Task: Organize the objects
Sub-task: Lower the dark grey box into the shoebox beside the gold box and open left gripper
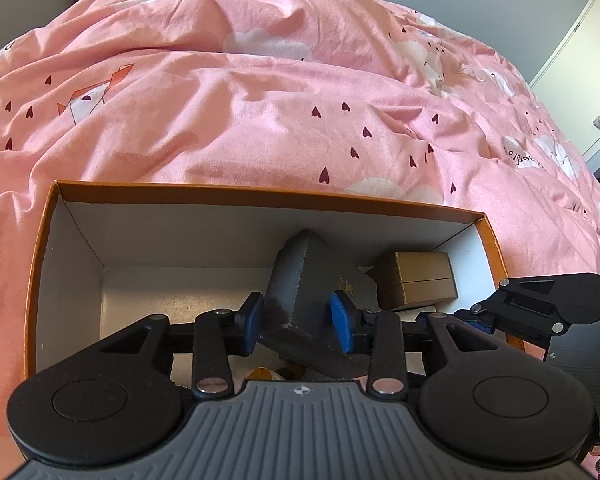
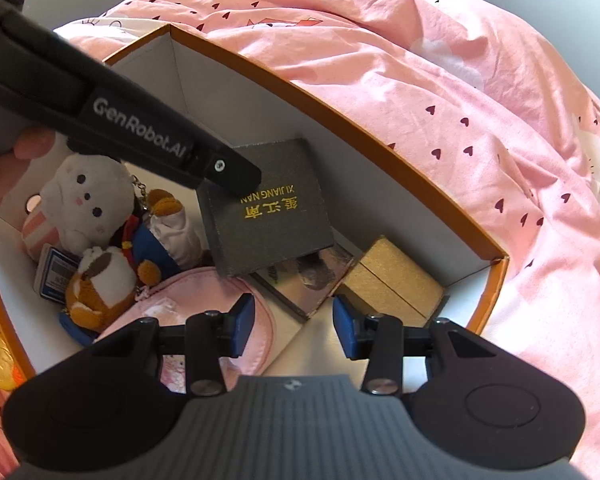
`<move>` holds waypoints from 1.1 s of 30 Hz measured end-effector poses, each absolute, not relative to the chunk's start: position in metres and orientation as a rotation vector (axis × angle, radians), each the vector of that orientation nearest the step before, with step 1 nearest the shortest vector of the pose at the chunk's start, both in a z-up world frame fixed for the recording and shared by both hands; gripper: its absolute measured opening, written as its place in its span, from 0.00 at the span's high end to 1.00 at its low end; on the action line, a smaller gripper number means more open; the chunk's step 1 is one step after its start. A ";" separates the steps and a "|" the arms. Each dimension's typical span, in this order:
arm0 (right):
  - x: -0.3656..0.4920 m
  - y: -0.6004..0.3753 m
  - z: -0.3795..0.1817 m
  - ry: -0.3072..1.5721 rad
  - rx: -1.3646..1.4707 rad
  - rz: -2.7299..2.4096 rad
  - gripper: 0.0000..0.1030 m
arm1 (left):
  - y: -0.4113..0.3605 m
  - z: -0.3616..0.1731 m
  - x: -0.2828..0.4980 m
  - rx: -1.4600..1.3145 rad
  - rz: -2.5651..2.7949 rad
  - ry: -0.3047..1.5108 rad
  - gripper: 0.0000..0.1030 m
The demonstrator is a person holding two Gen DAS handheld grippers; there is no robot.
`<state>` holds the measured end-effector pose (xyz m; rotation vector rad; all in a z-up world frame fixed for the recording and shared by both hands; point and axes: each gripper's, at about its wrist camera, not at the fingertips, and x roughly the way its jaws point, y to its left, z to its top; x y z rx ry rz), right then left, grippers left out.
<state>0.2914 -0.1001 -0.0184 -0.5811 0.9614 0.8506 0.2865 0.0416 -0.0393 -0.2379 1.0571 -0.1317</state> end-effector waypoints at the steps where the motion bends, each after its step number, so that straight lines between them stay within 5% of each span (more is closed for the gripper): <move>1: 0.291 -0.100 -0.018 0.968 -0.568 0.858 0.56 | 0.042 -0.040 0.287 -0.241 -0.129 1.065 0.56; 7: 0.294 -0.097 -0.016 1.034 -0.453 0.893 0.55 | 0.054 -0.051 0.291 -0.379 -0.120 1.128 0.52; 13: 0.297 -0.092 -0.023 1.061 -0.388 0.834 0.62 | 0.064 -0.055 0.296 -0.541 -0.151 1.154 0.61; 19: 0.304 -0.106 -0.013 1.036 -0.337 0.766 0.73 | 0.054 -0.056 0.301 -0.505 -0.179 1.153 0.63; 21: 0.303 -0.109 -0.012 1.036 -0.346 0.758 0.74 | 0.050 -0.059 0.302 -0.493 -0.206 1.147 0.70; 33: 0.314 -0.104 -0.027 1.050 -0.346 0.758 0.73 | 0.037 -0.063 0.301 -0.338 -0.178 1.181 0.72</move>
